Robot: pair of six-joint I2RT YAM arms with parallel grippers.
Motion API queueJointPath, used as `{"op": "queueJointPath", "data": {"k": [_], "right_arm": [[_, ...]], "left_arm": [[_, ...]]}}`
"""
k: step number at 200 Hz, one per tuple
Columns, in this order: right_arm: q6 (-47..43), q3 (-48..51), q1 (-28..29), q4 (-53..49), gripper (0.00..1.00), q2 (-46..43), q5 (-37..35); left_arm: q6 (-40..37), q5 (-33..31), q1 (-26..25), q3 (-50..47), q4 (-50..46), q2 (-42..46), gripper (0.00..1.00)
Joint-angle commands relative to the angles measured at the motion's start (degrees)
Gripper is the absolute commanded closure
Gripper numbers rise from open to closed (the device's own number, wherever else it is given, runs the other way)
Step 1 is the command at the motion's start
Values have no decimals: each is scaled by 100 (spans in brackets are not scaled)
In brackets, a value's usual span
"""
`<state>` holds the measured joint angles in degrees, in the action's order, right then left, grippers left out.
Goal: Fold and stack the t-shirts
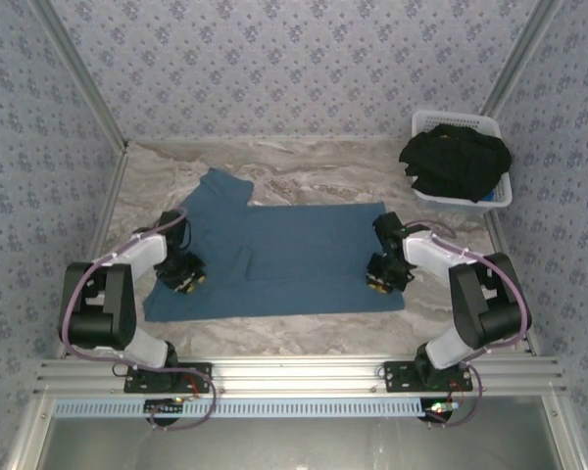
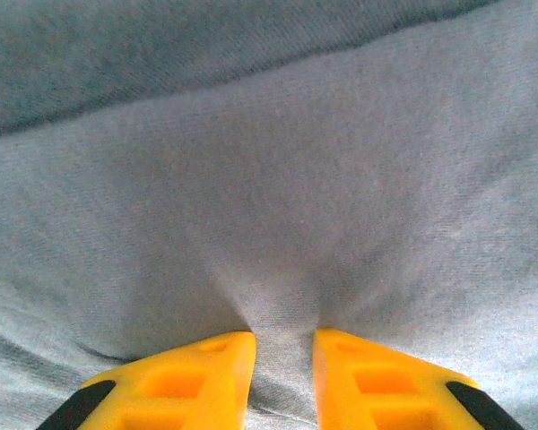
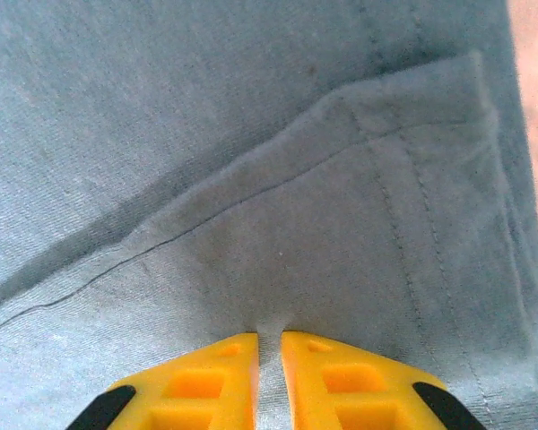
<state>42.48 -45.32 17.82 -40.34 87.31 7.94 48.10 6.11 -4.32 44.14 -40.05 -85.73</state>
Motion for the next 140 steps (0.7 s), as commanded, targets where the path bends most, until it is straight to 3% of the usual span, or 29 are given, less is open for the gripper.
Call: {"op": "queueJointPath", "data": {"k": [1,27,55,84,140], "right_arm": [[189,387,87,-805,81,-194,114],[99,136,107,-789,75,-619,94],[-250,-345,62,-1,62,-987,-99],[-796,-1021,-349,810,59,-393,-66],[-1611,-2596,-901,1042,54,1064,52]], "left_arm": [[72,-518,-4,-414,-705,177,73],[-255,-503,9,101,-703,373,66],[-506,-521,42,1730,-693,-139,53],[-458,-201,123,3821,-668,-1597,50],[-224,-293,130,7674,-838,-4494,49]]}}
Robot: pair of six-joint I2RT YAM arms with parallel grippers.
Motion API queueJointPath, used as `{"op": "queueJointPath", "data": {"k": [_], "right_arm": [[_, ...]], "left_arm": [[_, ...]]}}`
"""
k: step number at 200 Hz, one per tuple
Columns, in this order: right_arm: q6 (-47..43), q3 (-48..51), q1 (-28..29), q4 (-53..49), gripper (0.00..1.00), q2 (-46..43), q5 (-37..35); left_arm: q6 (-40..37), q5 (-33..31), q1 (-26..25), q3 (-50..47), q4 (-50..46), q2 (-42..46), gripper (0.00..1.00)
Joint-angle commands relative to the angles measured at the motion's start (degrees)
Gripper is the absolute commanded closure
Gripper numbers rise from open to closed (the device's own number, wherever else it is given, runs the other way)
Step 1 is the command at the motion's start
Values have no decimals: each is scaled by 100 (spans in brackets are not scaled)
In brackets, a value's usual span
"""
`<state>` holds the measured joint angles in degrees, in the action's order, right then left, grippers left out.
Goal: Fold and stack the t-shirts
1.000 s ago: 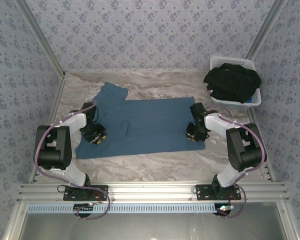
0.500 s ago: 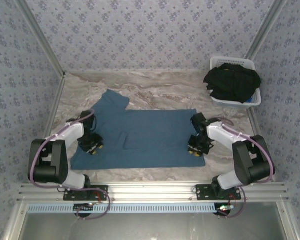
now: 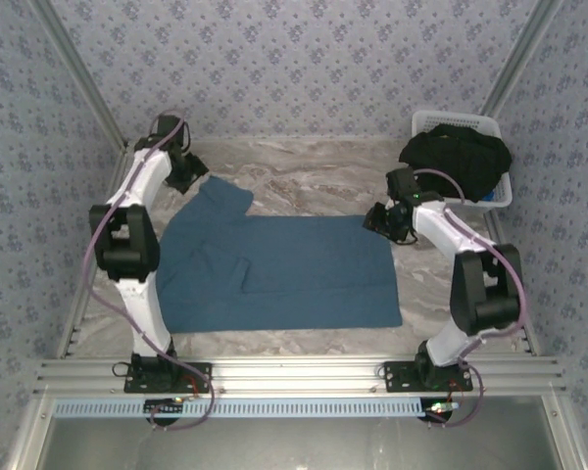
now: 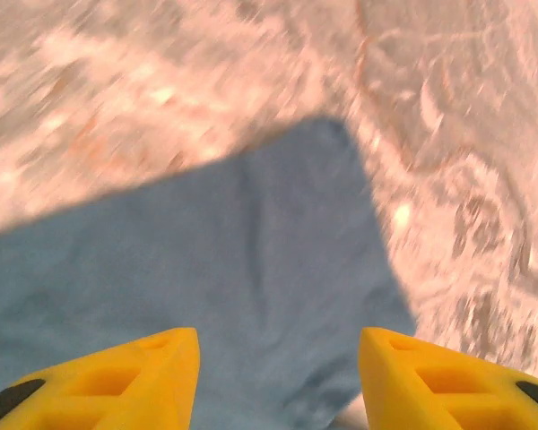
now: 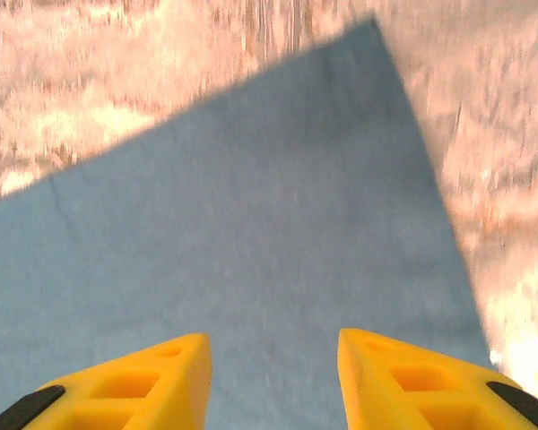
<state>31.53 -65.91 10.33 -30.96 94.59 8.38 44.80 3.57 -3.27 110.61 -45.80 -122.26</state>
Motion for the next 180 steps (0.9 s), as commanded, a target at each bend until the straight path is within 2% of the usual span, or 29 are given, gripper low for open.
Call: {"op": "queueJointPath", "data": {"k": [1,21,56,74,114,180], "right_arm": [[-525,-559,-157,97,54,356,7],[-638,-914,-296,-82,54,682,-26],[-613,-1077,-393,-117,54,877,18],[-600,-1069,-375,-121,54,880,-38],[-567,-1021,-357,-117,54,864,-30],[-551,-1073,-312,-94,55,1001,0]], "left_arm": [[107,-36,22,1061,-254,-882,49],[206,44,26,1991,-215,-1602,52],[754,247,-12,3471,-754,-2617,56],[1167,237,-26,3513,-717,-2739,56],[2033,18,-36,3524,-1280,-2814,58],[2725,389,-56,3544,-898,-3038,59]]}}
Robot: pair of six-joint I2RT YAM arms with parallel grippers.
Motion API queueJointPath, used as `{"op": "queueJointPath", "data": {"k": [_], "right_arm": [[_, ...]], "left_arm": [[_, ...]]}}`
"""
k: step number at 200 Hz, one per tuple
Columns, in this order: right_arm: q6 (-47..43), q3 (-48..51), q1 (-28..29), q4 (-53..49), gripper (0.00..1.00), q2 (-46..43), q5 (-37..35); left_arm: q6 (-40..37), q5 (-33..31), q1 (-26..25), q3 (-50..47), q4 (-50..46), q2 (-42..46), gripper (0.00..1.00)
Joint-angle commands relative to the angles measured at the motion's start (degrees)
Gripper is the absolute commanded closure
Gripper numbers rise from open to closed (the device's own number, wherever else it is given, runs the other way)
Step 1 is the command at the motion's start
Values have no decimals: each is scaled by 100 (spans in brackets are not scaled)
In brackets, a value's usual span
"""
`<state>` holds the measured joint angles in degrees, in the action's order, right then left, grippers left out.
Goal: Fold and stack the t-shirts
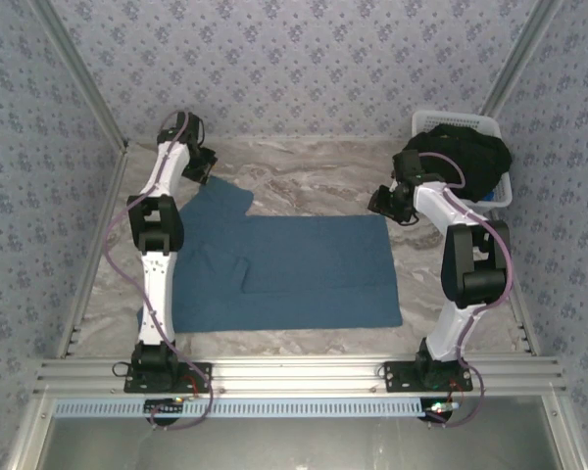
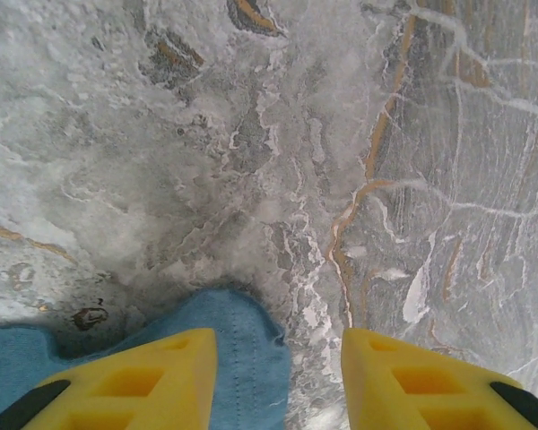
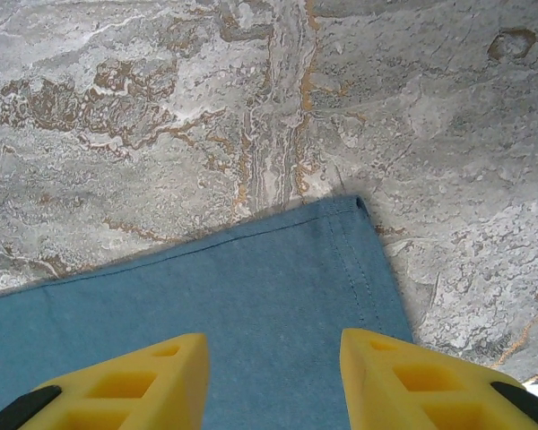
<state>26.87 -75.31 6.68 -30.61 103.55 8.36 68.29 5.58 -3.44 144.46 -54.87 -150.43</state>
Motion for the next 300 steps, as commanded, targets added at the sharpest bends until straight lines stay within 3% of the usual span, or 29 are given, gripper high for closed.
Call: {"op": "queueJointPath", "data": {"k": [1,50,107,128,163,252,264,287,300], "right_arm": [[-86,-129,49,-129,55,104,1],[-86,-204,61,-277,55,169,-237],[-361,-1074,261,-1002,44,835,-1673],[-350,-1427,234,-1190,43,1223,-1660],[-291,-1698,224,-1165,43,1596,-1552],[-265,-1943,187,-1201,70,2195,-1374],[-314,-1934,200,-1193,76,2205,-1373],[-416,-1895,235,-1178,100,2074,-1385],[-500,-1799,271,-1085,100,1879,-1415]], "left_arm": [[377,188,-41,155,6,-227,59],[458,299,-116,303,-468,-498,67],[201,284,-98,266,-1044,-649,93],[4,198,-95,258,-809,-415,100],[-246,285,-115,275,-508,5,100],[-710,573,-157,198,-587,529,100],[-771,590,-166,190,-631,588,100],[-932,596,-174,175,-758,747,100],[-1070,625,-185,97,-859,916,100]]}}
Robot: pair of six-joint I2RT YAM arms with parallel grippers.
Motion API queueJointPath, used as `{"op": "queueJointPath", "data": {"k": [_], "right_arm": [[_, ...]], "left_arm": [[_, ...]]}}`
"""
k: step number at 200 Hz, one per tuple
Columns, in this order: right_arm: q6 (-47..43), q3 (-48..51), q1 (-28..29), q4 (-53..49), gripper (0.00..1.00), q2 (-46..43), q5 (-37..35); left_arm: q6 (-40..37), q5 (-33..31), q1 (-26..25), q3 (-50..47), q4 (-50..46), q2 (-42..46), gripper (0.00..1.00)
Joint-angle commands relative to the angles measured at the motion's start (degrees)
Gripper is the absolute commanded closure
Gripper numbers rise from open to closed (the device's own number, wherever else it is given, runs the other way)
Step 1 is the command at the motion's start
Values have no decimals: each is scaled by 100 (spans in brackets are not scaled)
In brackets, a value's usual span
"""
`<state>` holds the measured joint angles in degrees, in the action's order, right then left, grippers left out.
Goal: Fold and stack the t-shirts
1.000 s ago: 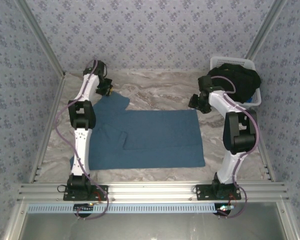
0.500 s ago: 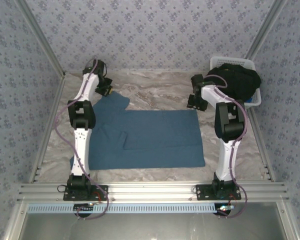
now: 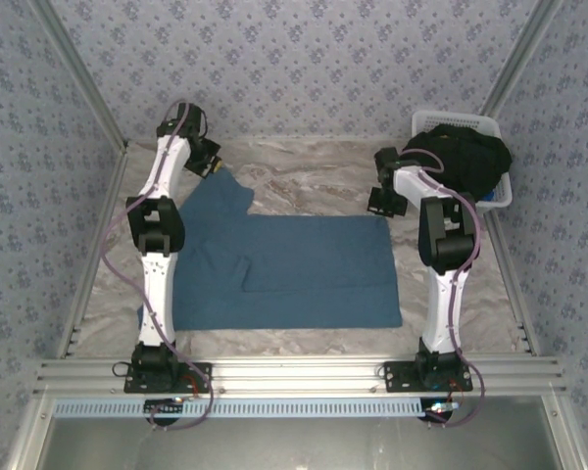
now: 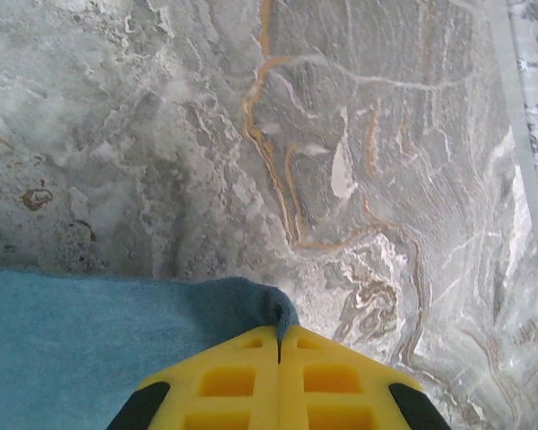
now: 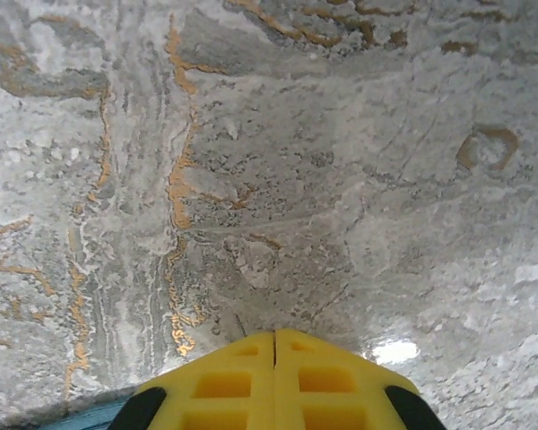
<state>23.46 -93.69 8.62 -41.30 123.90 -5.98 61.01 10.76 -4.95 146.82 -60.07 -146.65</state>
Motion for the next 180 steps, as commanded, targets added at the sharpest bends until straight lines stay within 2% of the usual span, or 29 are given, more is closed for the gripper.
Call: {"op": "queueJointPath", "data": {"k": [1,33,70,108,146,180], "right_arm": [[-167,46,77,-8,100,-173,18],[-476,490,183,284,100,-853,24],[-676,1141,297,432,100,-1594,68],[-358,1994,366,454,100,-2438,29],[133,3052,473,294,100,-3323,-212],[398,3758,502,163,100,-3965,-255]], "left_arm": [[-356,104,-38,-151,-347,557,100],[-872,47,-50,-994,-660,1370,100],[-1051,1,-21,-3950,-75,3430,100],[-922,11,-30,-6324,22,5448,100],[-810,-223,47,-7671,-581,7206,100],[-667,-286,203,-8143,-1131,8298,100]]}}
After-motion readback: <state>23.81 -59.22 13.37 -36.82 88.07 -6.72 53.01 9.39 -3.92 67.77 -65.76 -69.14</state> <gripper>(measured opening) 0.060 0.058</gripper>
